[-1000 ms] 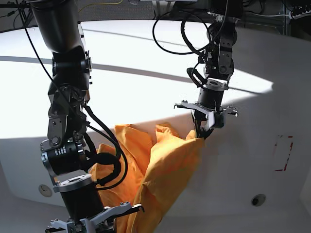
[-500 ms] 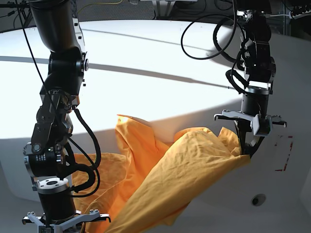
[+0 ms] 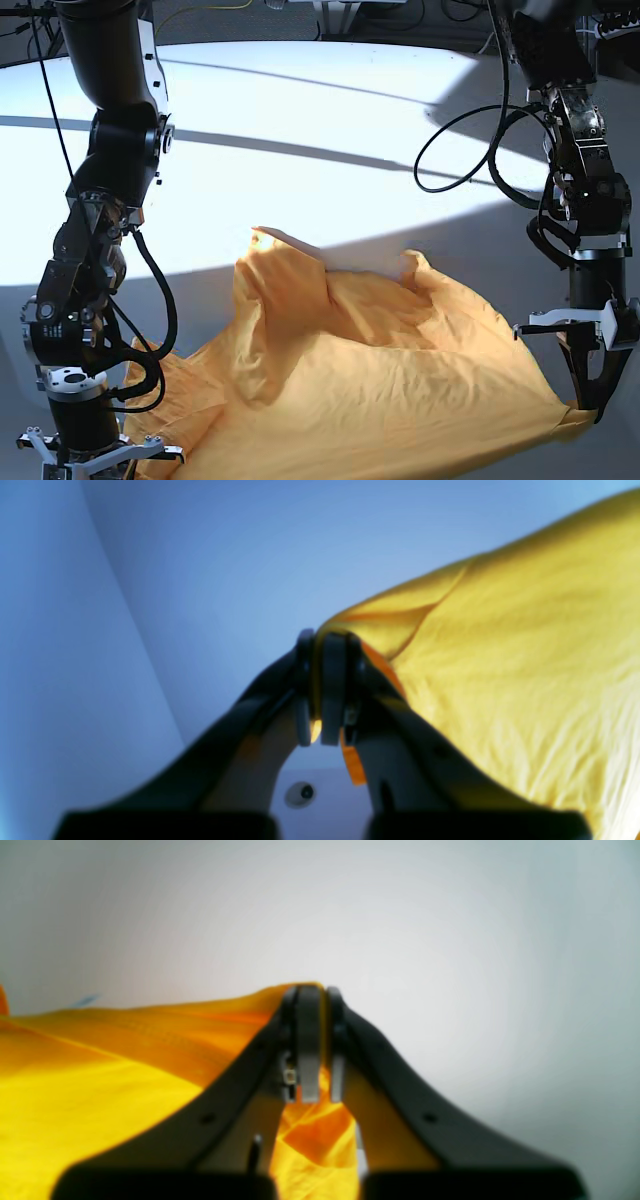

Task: Fold the T-shirt properly
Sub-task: 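Spread the shirt between both grippers and lay it on the table, then raise the left gripper with the shirt, moving away from the right gripper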

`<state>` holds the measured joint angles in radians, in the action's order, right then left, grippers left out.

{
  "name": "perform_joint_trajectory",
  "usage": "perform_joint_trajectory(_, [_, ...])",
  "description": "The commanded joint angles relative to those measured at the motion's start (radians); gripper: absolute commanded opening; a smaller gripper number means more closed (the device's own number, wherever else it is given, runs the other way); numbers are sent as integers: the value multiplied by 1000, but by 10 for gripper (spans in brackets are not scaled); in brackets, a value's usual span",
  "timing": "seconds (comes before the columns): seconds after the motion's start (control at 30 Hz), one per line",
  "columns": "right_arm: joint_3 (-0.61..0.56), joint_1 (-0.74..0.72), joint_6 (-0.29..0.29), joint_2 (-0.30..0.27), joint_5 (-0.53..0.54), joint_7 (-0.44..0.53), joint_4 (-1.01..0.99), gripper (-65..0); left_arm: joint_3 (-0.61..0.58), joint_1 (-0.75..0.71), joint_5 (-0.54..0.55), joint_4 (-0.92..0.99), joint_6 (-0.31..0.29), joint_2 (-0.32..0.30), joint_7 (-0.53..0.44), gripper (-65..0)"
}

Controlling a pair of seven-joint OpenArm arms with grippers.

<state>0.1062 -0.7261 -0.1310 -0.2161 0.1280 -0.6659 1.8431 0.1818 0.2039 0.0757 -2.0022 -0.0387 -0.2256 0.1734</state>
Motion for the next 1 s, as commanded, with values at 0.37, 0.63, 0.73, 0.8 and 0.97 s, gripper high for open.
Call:
perform_joint_trajectory(0.37, [152, 102, -55, -33, -8, -30, 54, -644, -28, 102, -1, -13, -69, 27, 54, -650])
perform_joint_trajectory(0.63, [243, 297, -101, -27, -8, -30, 111, -644, -106, -1, -1, -10, -129, 96, 54, -650])
perform_joint_trajectory(0.73, [272, 356, -112, -24, -8, -30, 117, -645, -141, -44, -1, -9, -134, 101, 51, -650])
perform_joint_trajectory(0.8, [290, 392, -120, -24, -6, -30, 119, -645, -166, -76, -1, -6, -134, 111, 47, -650])
perform_joint_trajectory(0.97, [343, 471, -155, -3, -6, -28, 120, -645, -224, -180, -1, -6, -135, 150, 31, -650])
